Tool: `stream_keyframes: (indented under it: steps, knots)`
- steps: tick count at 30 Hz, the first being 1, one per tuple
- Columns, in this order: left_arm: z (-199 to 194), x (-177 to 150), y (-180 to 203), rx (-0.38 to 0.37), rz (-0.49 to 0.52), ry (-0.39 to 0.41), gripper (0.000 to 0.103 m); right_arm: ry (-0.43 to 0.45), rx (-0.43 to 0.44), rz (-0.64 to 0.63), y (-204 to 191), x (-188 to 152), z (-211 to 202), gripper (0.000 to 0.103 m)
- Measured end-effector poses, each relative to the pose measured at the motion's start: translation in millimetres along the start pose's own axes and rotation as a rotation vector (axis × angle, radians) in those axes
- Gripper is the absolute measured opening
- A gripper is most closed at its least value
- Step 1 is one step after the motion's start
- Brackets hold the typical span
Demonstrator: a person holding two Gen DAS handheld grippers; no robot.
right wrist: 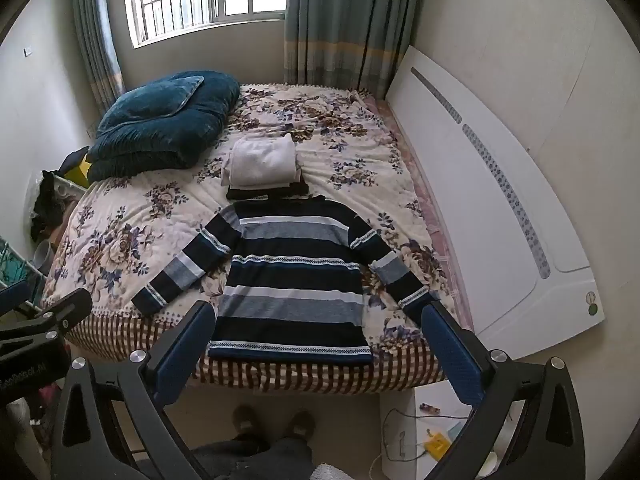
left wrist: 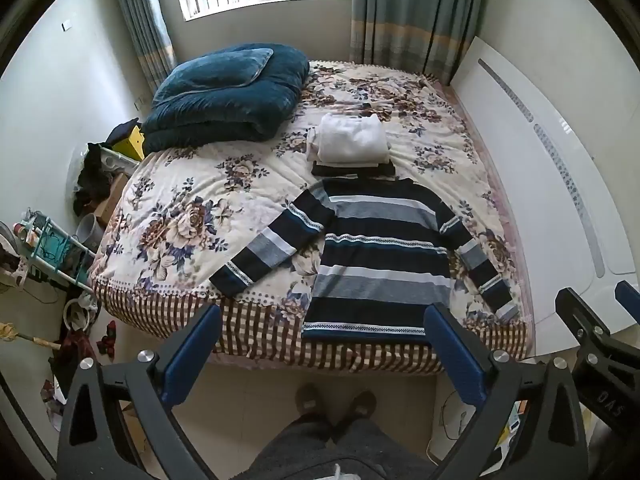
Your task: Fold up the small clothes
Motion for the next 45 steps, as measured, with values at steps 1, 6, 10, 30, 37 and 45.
stream_keyframes:
  steps: [1,6,10,30,37,45]
  knots:
    - [0,0,0,0.002,0.001,0.002,0.103,0.002,0.001,0.000,0,0,0,0.103]
    - [0,1,0,0.007,0.002,0.010,0.103,0.000,-0.002,-0.001,0,1,-1,0.103]
    - [0,1,0,0.006,0.002,0.012,0.103,0.001,-0.001,-0.001,0,1,-2,0.103]
    - [0,2,0,0.003,-0.002,0.021,0.103,0.008,-0.003,0.000,2,8,-4,0.103]
    - [1,2,0,0.005,-0.001,0.026,0.103,0.011,-0.002,0.000,1,9,-4,0.103]
    - [0,2,0,0.005,0.000,0.029,0.103,0.013,-0.002,0.000,2,10,-5,0.103]
Point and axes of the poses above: each gripper's, at about its wrist camera, not at the fingertips, and z roughly the way its jaws point, y to its right, x to its top, the point moved 6 cm from there along z, roughly the way its jaws point, and after that the axes turned 13 degrees about z, right-handed, at the moved point
